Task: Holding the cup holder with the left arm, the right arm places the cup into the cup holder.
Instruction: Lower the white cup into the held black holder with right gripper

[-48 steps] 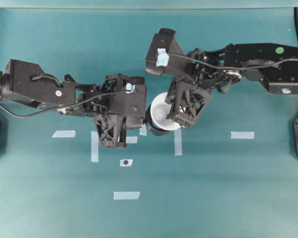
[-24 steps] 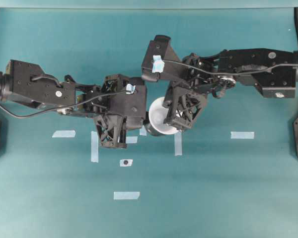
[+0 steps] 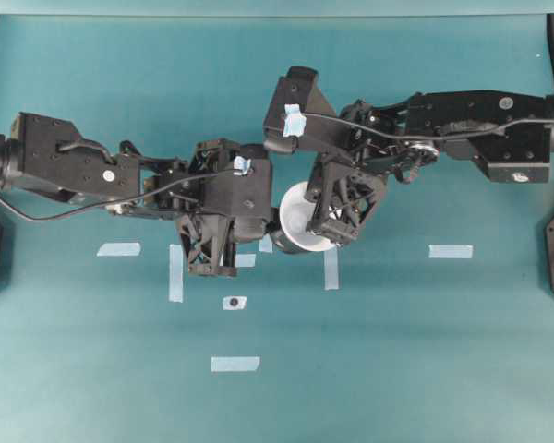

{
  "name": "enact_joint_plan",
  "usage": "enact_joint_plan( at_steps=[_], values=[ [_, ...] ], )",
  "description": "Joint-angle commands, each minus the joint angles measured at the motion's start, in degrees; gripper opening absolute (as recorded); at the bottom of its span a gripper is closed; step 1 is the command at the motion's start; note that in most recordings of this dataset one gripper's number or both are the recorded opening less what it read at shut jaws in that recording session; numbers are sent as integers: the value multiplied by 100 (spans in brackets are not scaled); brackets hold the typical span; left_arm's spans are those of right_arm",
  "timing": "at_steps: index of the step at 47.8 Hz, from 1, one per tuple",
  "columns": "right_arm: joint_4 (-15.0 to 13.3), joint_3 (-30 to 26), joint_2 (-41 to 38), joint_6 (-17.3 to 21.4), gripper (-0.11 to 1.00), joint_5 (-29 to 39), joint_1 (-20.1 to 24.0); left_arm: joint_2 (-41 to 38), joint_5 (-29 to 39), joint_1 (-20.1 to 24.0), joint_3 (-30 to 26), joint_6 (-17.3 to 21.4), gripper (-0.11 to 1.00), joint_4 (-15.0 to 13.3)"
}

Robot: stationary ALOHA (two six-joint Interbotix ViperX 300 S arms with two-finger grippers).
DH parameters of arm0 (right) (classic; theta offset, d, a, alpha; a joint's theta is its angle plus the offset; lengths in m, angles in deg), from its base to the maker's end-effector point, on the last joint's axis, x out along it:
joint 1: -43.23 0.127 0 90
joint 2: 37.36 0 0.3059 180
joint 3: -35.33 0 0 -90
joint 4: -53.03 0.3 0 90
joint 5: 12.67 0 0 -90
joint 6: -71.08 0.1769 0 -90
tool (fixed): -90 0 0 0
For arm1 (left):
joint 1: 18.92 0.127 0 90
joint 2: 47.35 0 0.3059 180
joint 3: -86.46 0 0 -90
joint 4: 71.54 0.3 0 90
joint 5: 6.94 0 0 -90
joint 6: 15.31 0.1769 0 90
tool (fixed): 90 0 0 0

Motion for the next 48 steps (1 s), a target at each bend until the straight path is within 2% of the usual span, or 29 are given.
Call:
enact_joint_plan(
  at_steps=[1, 6, 13, 17, 31, 38, 48],
  values=[
    [18, -149, 193, 18, 22, -9, 18, 79, -158, -26, -44, -9, 27, 26],
    [26, -158, 237, 35, 42, -9, 18, 79, -229, -26, 9, -18, 27, 26],
    [26, -149, 343, 88, 79, -9, 18, 79, -308, -53, 79, -18, 27, 18],
    [35, -149, 431, 149, 93, 0, 9, 79, -369, -70, 132, -26, 27, 26],
    [26, -123, 1028, 167, 90, 0, -97, 79, -554, -97, 281, -35, 27, 18],
    [26, -53, 1397, 176, 90, -9, -158, 53, -1011, -97, 448, -62, 27, 18],
    [18, 299, 1802, 229, 90, -35, -185, -123, -1749, -97, 650, -475, 27, 18]
  ],
)
